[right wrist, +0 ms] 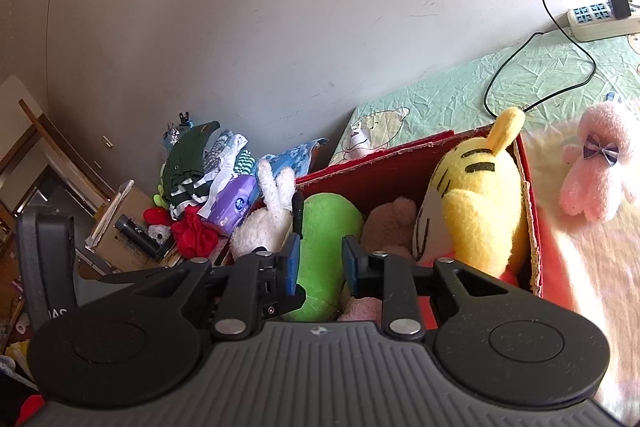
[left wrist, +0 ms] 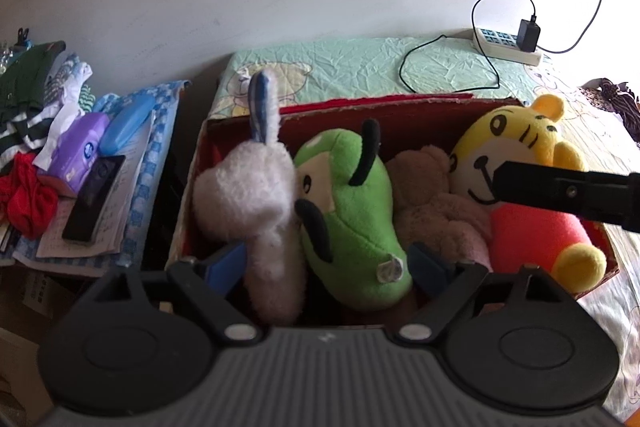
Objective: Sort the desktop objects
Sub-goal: 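Lower the bunny into the box beside the green plush and open both grippers, then withdraw both grippers and move to the white bow-tie bunny on the bed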
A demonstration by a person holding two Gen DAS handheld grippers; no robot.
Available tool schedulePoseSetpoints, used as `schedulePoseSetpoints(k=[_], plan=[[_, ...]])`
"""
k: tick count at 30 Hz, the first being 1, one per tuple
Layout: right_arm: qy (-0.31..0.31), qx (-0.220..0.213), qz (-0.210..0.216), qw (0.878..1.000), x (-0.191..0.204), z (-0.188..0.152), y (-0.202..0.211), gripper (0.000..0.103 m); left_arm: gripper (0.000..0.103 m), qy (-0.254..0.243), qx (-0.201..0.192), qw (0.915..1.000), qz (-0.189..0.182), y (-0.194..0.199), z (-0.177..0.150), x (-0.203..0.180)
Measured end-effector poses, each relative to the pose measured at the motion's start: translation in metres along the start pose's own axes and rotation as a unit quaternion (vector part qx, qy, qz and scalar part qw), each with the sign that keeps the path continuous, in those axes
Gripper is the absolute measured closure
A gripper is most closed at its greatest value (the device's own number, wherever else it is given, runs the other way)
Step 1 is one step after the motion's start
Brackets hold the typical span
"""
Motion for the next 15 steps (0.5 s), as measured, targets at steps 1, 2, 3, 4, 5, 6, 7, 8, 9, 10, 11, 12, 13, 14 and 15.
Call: schedulePoseSetpoints(k=[1,2,3,4,5,6,7,8,9,10,11,12,13,14,15], plan=[[-0.002,0.002,0.004,1.000,-0.001,0.000,0.001,0.076,0.012,0.001,0.001,1.0000,0.006,0.000,0.000,-0.001],[-0.002,0.003,0.008,1.000,-0.003,0.001,0.002,0.076,0.012,0.003,0.002,0.9999,0.011,0.000,0.001,-0.001],[-0.001,0.004,0.012,1.000,-0.003,0.002,0.003,0.076,0.012,0.005,0.003,0.9999,0.014,0.000,0.001,-0.002],[-0.001,0.006,0.017,1.000,-0.004,0.002,0.004,0.076,0.011,0.007,0.004,0.9998,0.016,0.001,0.002,-0.002],[0.001,0.007,0.022,1.000,-0.004,0.003,0.006,0.076,0.011,0.009,0.005,0.9998,0.019,0.001,0.002,-0.003],[0.001,0.008,0.025,1.000,-0.005,0.004,0.007,0.076,0.011,0.010,0.005,0.9997,0.023,0.002,0.003,-0.005],[0.002,0.009,0.030,1.000,-0.006,0.004,0.008,0.076,0.011,0.010,0.006,0.9996,0.026,0.002,0.003,-0.006],[0.004,0.010,0.033,0.999,-0.007,0.005,0.009,0.076,0.011,0.011,0.008,0.9994,0.031,0.002,0.004,-0.008],[0.005,0.011,0.035,0.999,-0.007,0.005,0.011,0.076,0.011,0.013,0.009,0.9993,0.035,0.003,0.005,-0.010],[0.006,0.012,0.038,0.999,-0.009,0.006,0.012,0.076,0.011,0.014,0.010,0.9992,0.037,0.004,0.006,-0.012],[0.007,0.012,0.041,0.999,-0.010,0.006,0.014,0.076,0.011,0.015,0.010,0.9990,0.039,0.005,0.007,-0.014],[0.006,0.013,0.044,0.999,-0.012,0.007,0.015,0.076,0.011,0.019,0.010,0.9989,0.041,0.006,0.008,-0.015],[0.005,0.013,0.047,0.999,-0.014,0.008,0.017,0.076,0.011,0.022,0.010,0.9989,0.041,0.008,0.010,-0.017],[0.004,0.013,0.050,0.999,-0.016,0.008,0.018,0.076,0.011,0.024,0.009,0.9988,0.041,0.009,0.011,-0.018],[0.003,0.013,0.053,0.998,-0.018,0.009,0.020,0.076,0.011,0.026,0.006,0.9988,0.040,0.011,0.014,-0.021]])
Point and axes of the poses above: each gripper's, at about its wrist camera, not at the fingertips, and y roughly against the way its jaws point, x to its left, z to its top, the point moved 6 cm from there along -y, roughly the way its jaws point, and after that the axes turned 10 degrees about -z, right-handed, at the moved point
